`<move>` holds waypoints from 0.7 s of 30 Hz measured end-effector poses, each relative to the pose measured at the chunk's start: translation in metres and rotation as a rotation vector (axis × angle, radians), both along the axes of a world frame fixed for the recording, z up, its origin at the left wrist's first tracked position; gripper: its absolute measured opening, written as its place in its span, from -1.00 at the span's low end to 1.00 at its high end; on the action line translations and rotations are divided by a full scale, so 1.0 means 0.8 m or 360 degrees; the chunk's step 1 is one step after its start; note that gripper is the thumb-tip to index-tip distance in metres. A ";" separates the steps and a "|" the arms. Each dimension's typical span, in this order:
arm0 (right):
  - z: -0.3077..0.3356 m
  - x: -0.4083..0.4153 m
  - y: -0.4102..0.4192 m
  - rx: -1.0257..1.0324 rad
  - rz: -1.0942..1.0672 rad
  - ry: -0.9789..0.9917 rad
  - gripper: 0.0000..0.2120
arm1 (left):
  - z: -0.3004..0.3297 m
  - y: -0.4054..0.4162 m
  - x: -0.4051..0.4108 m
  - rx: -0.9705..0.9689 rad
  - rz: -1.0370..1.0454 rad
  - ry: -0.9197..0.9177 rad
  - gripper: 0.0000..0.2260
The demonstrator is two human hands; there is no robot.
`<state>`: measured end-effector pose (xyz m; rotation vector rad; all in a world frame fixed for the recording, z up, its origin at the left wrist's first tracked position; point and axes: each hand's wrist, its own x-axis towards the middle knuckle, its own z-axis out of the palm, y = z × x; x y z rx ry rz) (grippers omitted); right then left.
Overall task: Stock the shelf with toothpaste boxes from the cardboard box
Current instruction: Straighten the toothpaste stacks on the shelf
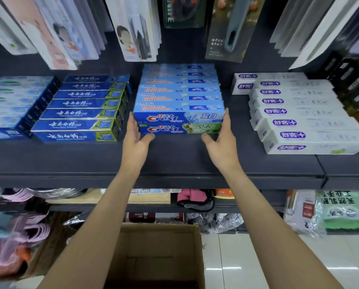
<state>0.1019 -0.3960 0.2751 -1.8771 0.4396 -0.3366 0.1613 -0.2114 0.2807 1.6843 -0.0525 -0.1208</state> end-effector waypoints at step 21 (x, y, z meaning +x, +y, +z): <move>0.017 -0.165 -0.327 -0.1441 -0.0008 0.0108 -0.51 | 0.043 -0.349 -0.117 0.1983 -0.0858 -0.1025 -0.01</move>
